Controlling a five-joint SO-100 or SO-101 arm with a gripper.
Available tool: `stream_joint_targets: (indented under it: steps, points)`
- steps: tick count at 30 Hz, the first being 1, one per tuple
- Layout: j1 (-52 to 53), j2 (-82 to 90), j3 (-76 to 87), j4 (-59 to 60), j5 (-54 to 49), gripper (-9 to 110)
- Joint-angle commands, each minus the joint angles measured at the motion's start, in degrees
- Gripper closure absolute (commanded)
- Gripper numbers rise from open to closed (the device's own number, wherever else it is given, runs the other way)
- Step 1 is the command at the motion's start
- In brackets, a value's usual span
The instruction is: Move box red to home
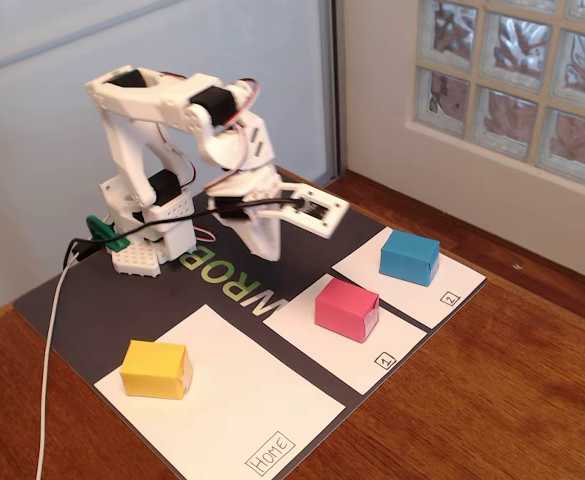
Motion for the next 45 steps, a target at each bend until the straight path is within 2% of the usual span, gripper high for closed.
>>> stream_joint_targets:
  steps: [1,9,14,21,34,36,40,42,45]
  points:
    - [-1.76,-5.71,-8.96,0.26,2.9,102]
    - [-5.63,-22.94,-29.18,6.06,8.44,101]
    - [-7.21,-31.11,-38.14,9.4,6.5,101]
    - [-8.17,-37.18,-42.19,11.07,-0.44,101]
    - [-9.93,-39.37,-43.15,10.63,2.64,101]
    - [-10.2,-39.99,-43.95,10.99,2.99,94]
    - [-11.07,-40.52,-44.12,10.9,3.87,56]
    - [-11.25,-40.69,-45.44,11.07,3.78,46]
    - [-11.25,-41.92,-48.78,12.57,3.69,42]
